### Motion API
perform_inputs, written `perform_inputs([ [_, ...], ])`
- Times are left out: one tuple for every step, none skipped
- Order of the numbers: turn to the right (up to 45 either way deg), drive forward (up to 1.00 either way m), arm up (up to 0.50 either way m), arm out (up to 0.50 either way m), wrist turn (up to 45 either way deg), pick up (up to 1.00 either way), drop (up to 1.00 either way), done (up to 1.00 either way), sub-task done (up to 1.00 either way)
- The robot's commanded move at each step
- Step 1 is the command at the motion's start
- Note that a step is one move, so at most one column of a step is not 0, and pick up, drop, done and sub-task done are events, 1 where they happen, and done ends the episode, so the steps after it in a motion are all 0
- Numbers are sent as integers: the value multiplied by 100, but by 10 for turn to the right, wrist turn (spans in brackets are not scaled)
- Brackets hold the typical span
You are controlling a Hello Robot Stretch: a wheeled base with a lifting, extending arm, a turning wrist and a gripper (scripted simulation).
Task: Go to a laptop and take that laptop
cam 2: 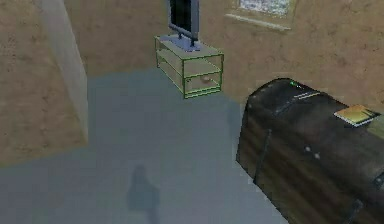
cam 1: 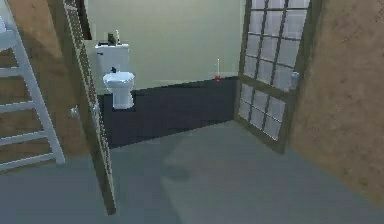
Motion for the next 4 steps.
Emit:
perform_inputs([
  [0, 100, 0, 0, 0, 0, 0, 0, 0],
  [-270, 0, 0, 0, 0, 0, 0, 0, 0],
  [0, 100, 0, 0, 0, 0, 0, 0, 0],
  [0, 40, 0, 0, 0, 0, 0, 0, 0],
])
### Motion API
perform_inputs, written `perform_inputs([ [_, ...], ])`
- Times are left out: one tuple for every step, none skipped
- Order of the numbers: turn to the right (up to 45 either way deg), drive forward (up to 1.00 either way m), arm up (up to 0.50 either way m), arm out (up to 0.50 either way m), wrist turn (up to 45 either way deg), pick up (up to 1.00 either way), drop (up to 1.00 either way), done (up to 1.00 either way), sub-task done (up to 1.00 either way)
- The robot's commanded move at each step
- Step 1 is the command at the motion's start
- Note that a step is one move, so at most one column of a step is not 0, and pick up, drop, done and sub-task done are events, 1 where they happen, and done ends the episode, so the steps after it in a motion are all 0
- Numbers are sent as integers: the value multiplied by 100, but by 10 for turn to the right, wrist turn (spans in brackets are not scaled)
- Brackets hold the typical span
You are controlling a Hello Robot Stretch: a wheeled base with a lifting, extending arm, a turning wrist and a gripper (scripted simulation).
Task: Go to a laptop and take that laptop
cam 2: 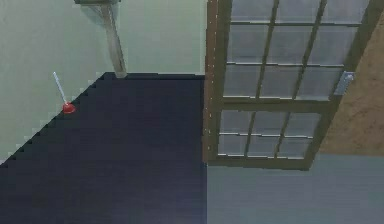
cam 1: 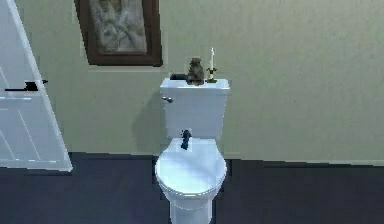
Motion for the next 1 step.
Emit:
perform_inputs([
  [-450, 0, 0, 0, 0, 0, 0, 0, 0],
])
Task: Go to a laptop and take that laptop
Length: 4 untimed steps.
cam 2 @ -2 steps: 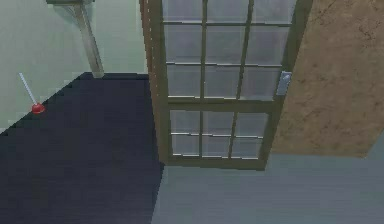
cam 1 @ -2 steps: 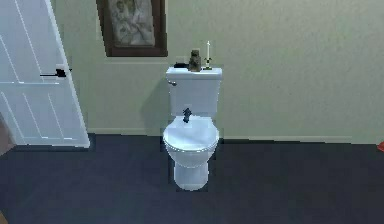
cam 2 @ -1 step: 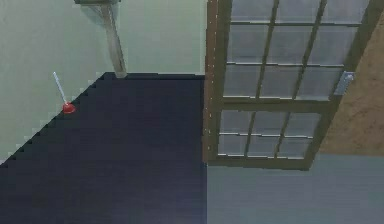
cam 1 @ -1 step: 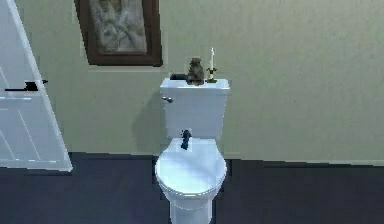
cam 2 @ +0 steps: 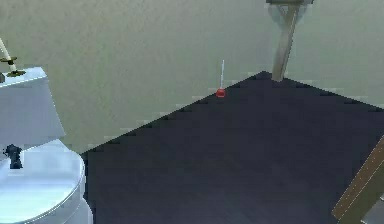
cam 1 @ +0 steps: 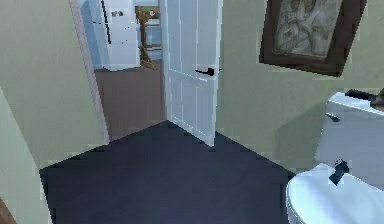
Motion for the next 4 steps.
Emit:
perform_inputs([
  [-90, 0, 0, 0, 0, 0, 0, 0, 0],
  [0, 50, 0, 0, 0, 0, 0, 0, 0],
  [-90, 0, 0, 0, 0, 0, 0, 0, 0],
  [0, 100, 0, 0, 0, 0, 0, 0, 0],
])
